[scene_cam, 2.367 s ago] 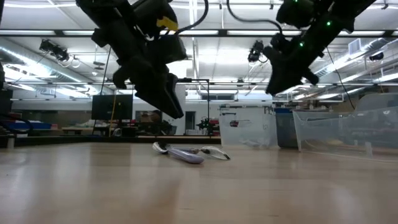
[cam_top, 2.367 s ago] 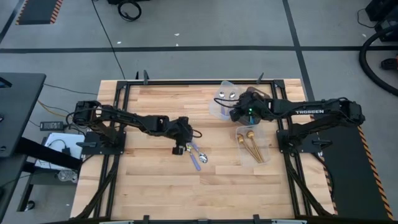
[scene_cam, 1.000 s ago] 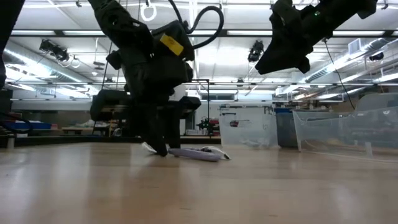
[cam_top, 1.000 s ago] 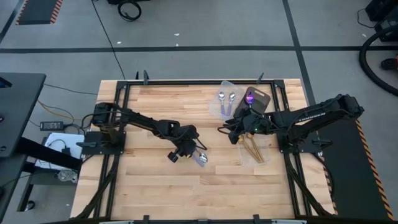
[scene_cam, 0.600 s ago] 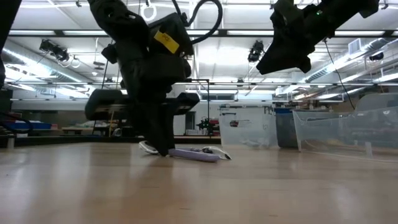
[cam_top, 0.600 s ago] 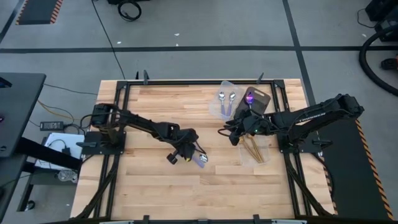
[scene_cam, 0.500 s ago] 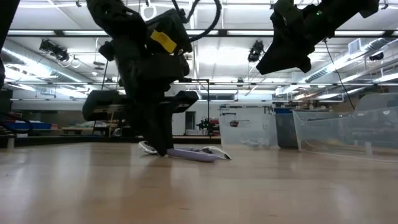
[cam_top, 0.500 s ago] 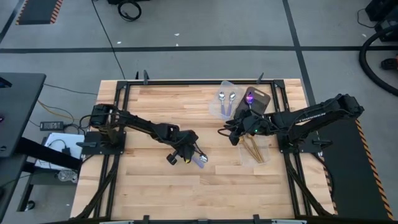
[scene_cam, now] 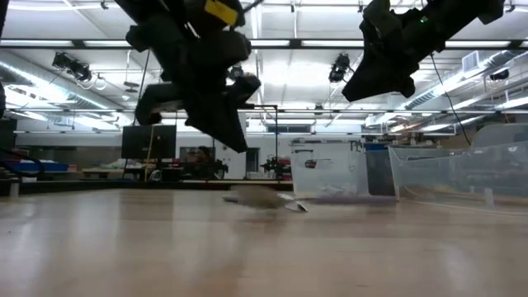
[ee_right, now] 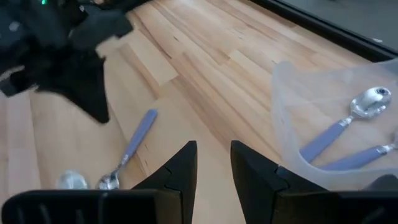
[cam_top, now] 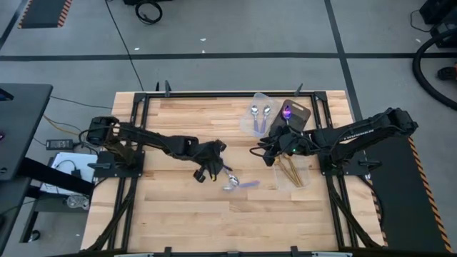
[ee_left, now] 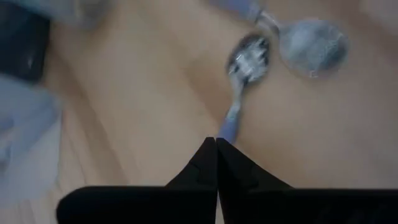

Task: Sort silverware by color (type)
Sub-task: Put the purple spoon into the top transparent bin

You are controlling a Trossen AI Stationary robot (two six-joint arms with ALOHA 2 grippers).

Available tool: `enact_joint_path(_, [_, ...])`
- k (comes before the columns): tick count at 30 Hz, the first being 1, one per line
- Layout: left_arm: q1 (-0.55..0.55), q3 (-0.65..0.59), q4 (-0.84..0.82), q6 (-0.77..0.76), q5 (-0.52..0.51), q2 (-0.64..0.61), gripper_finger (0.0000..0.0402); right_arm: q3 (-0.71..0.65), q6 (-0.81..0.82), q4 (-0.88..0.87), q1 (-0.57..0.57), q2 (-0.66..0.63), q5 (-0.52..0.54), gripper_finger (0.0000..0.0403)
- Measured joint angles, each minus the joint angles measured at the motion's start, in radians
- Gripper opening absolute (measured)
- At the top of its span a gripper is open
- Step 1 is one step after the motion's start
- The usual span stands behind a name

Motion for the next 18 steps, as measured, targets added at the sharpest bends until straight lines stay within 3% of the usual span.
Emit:
enact_joint_path(9, [-0.016, 0.000, 0.098, -0.392, 0.083, 0.022, 0.0041, -0.014, 0.045, -0.049, 0.000, 0.000, -0.008, 0.0107])
enact_joint_path(18, [-0.173, 0.045, 0.247, -0.619, -0.058, 0.129, 0.0117, -0.021, 0.072, -0.086, -0.006, 0.000, 0.023, 0.0107])
